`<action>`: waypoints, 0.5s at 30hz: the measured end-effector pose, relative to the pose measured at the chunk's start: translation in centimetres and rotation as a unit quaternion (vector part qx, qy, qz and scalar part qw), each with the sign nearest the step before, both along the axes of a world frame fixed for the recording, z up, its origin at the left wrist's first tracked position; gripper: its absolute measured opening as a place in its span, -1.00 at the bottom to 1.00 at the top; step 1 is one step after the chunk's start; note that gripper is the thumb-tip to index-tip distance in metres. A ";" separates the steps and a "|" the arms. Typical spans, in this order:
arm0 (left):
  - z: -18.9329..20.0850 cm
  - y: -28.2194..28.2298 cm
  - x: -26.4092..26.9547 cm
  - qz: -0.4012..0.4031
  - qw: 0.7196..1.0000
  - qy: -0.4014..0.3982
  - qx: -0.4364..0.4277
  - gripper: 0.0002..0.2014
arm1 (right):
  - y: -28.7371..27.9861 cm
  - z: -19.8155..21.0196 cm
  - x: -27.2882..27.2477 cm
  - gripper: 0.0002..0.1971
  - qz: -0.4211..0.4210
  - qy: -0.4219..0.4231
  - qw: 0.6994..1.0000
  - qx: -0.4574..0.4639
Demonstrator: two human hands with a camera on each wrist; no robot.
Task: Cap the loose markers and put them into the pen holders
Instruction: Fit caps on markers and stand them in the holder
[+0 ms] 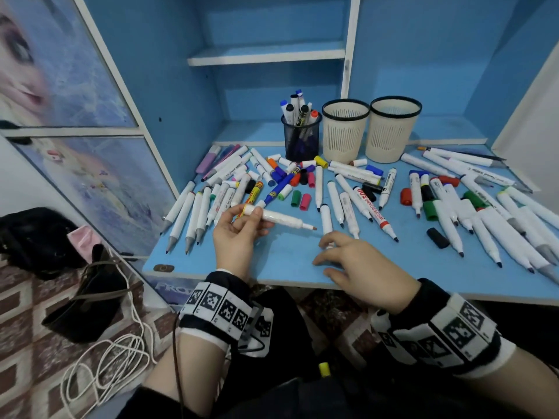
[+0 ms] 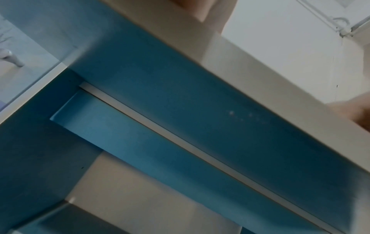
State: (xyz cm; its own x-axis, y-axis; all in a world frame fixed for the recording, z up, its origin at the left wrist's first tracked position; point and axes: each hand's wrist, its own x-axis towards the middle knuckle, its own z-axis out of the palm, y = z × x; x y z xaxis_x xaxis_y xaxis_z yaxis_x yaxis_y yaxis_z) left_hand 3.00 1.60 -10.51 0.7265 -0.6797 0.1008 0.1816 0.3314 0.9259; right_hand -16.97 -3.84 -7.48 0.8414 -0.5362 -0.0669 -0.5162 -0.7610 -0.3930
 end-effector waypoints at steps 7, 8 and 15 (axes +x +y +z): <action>0.0 0.1 0.1 -0.012 1.000 -0.003 0.006 -0.90 | -0.4 -1.3 -1.2 -0.74 -0.030 -0.065 0.997 0.021; 0.0 0.1 0.1 -0.014 1.000 -0.001 0.005 -0.90 | -0.4 -1.5 -1.3 -0.74 -0.032 -0.076 0.996 0.025; -0.2 -0.1 0.2 -0.010 1.000 0.026 -0.004 -0.89 | -0.5 -3.3 -2.3 -0.77 -0.057 -0.166 0.983 0.049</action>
